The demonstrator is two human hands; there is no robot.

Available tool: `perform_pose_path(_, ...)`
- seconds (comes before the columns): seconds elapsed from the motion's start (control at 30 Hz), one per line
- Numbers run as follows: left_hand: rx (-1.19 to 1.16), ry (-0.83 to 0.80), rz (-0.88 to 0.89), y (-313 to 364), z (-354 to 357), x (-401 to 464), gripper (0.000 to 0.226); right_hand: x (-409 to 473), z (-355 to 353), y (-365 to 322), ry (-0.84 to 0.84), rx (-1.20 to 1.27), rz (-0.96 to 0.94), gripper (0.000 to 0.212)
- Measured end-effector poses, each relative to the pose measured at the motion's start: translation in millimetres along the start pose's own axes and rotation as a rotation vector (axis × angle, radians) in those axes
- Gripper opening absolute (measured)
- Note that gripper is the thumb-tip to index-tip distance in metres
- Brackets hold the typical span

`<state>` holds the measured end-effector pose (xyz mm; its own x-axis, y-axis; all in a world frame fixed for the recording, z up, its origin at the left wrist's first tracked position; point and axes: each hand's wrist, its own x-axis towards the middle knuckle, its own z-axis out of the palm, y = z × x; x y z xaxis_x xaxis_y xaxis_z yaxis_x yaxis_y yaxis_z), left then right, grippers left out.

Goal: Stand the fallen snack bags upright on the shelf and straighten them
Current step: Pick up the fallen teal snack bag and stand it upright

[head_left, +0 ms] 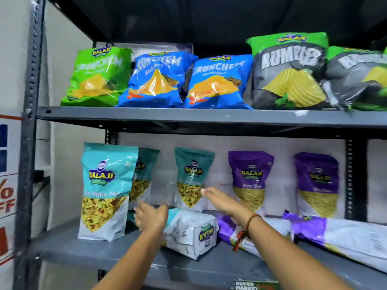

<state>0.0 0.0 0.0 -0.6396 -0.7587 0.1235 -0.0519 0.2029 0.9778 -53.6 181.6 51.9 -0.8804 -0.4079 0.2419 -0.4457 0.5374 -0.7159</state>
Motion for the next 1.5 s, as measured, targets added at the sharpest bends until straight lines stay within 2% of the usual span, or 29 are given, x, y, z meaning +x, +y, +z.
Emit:
perform_pose_path(0.1, -0.188, 0.024, -0.264, -21.0, 8.0, 16.1, 0.084, 24.6, 18.9, 17.3, -0.107, 0.056, 0.097, 0.049)
perform_pose_path(0.2, -0.405, 0.009, -0.394, -35.1, 4.9, 31.0, 0.064, 50.5, 31.5, 28.4, -0.158, 0.093, 0.177, 0.029)
perform_pose_path(0.3, -0.517, -0.051, -0.403, -46.4, -0.6, 52.0, 0.044, 70.8, 36.5, 34.3, -0.185, 0.088, 0.265, 0.022)
perform_pose_path(0.43, -0.554, -0.181, -0.442, -63.2, 6.4, 63.0, 0.026, 90.7, 48.5, 40.2, -0.334, 0.086, 0.338, 0.025)
perform_pose_path(0.5, -0.550, -0.221, -0.448, -66.4, 12.7, 65.9, 0.021, 99.5, 51.2, 40.1, -0.383, 0.051, 0.345, 0.032)
perform_pose_path(0.57, -0.552, -0.209, -0.439, -65.9, 16.0, 71.0, 0.019, 111.4, 52.1, 45.3, -0.437, 0.049, 0.357, 0.048)
perform_pose_path(0.63, -0.564, -0.192, -0.414, -62.5, 18.4, 74.2, 0.018, 112.4, 52.1, 45.7, -0.463, 0.073, 0.357, 0.052)
perform_pose_path(0.73, -0.615, -0.195, -0.359, -46.6, 19.5, 67.9, 0.022, 106.9, 48.4, 45.7, -0.376, 0.121, 0.312, 0.046)
perform_pose_path(0.87, -0.659, -0.225, -0.219, -9.3, 16.2, 55.2, 0.028, 94.5, 32.1, 45.0, -0.159, 0.359, 0.180, 0.014)
perform_pose_path(1.0, -0.616, -0.339, -0.034, 34.2, 2.5, 42.4, 0.029, 75.3, 19.8, 36.2, 0.181, 0.581, 0.022, 0.020)
perform_pose_path(1.07, -0.568, -0.393, 0.087, 50.1, -3.7, 43.5, 0.024, 62.8, 19.2, 29.2, 0.316, 0.655, -0.040, 0.014)
perform_pose_path(1.13, -0.530, -0.465, 0.147, 57.0, -6.2, 50.1, 0.026, 49.0, 21.5, 26.9, 0.450, 0.634, -0.102, 0.005)
perform_pose_path(1.2, -0.494, -0.498, 0.183, 52.7, -8.3, 54.5, 0.027, 36.2, 30.6, 33.2, 0.536, 0.552, -0.174, 0.010)
perform_pose_path(1.3, -0.488, -0.555, 0.225, 35.5, -6.3, 59.8, 0.024, 18.4, 48.1, 47.0, 0.578, 0.421, -0.194, 0.015)
perform_pose_path(1.43, -0.520, -0.652, 0.268, 26.9, -5.9, 53.7, 0.020, -1.9, 51.8, 39.7, 0.638, 0.458, -0.191, 0.010)
perform_pose_path(1.5, -0.542, -0.676, 0.239, 24.1, -6.8, 48.0, 0.023, -13.8, 56.9, 36.5, 0.783, 0.351, -0.185, 0.029)
